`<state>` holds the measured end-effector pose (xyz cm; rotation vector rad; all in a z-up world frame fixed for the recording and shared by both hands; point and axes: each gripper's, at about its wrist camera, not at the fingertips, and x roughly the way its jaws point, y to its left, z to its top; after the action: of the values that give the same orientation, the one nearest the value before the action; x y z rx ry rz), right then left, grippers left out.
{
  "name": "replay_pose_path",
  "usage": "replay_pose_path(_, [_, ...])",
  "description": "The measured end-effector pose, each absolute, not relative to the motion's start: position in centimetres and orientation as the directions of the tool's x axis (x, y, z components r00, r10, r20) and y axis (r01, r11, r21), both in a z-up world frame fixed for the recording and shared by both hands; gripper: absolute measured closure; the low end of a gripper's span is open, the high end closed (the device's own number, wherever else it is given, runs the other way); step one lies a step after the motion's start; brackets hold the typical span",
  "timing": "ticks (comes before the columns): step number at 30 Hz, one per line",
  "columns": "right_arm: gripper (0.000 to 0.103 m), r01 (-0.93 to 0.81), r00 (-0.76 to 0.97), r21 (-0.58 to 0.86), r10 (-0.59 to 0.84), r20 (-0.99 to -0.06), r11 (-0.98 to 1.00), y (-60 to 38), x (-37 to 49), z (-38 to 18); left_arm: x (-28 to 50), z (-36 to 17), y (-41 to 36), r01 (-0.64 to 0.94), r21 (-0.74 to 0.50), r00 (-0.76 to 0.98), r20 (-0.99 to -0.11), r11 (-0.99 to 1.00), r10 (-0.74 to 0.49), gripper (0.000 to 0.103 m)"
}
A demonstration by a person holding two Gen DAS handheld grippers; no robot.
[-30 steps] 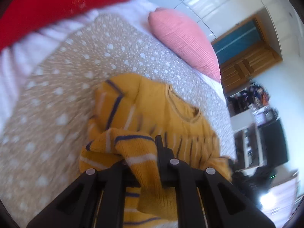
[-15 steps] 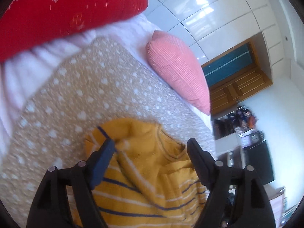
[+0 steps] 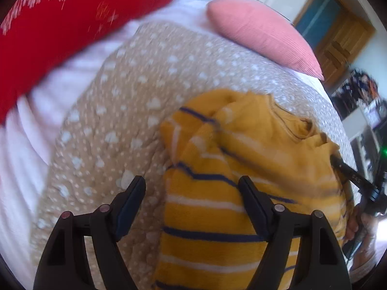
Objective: Fold small clothes
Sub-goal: 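Lift the hem with both grippers and fold it toward the collar, then release the hem and smooth the folded sweater with the right gripper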
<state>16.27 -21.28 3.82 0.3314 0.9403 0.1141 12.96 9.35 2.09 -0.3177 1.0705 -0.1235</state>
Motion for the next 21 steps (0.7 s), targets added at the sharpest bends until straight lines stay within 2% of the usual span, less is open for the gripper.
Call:
replay_pose_path(3, [0.099, 0.184, 0.576, 0.402, 0.233, -0.784, 0.897, -24.4, 16.6, 1.8, 13.1, 1.6, 9.8, -0.082, -0.337, 0.487, -0.835, 0.938, -0.257, 0.024])
replay_pose_path(6, [0.096, 0.187, 0.586, 0.423, 0.245, -0.773, 0.886, -25.1, 16.3, 2.1, 12.7, 1.9, 10.5, -0.105, -0.393, 0.496, -0.817, 0.914, -0.294, 0.024])
replay_pose_path(10, [0.059, 0.179, 0.659, 0.396, 0.189, -0.728, 0.901, -26.9, 13.0, 5.2, 11.3, 3.1, 13.0, -0.138, -0.502, 0.527, -0.767, 0.854, -0.366, 0.024])
replay_pose_path(14, [0.051, 0.131, 0.695, 0.473, 0.259, -0.670, 0.871, -30.1, 8.2, 7.3, 9.3, 4.5, 14.6, -0.113, -0.497, 0.545, -0.755, 0.860, -0.365, 0.023])
replay_pose_path(16, [0.040, 0.078, 0.696, 0.510, 0.320, -0.643, 0.856, -31.0, 5.1, 7.3, 7.9, 4.7, 14.6, -0.062, -0.486, 0.542, -0.750, 0.872, -0.379, 0.020])
replay_pose_path(18, [0.035, 0.047, 0.686, 0.545, 0.370, -0.626, 0.837, -30.9, 2.4, 6.5, 6.5, 4.2, 14.2, -0.010, -0.479, 0.521, -0.752, 0.878, -0.404, 0.018])
replay_pose_path(21, [0.033, 0.042, 0.672, 0.611, 0.431, -0.603, 0.790, -30.6, -0.4, 4.4, 5.3, 2.6, 13.0, 0.042, -0.485, 0.481, -0.756, 0.874, -0.443, 0.017])
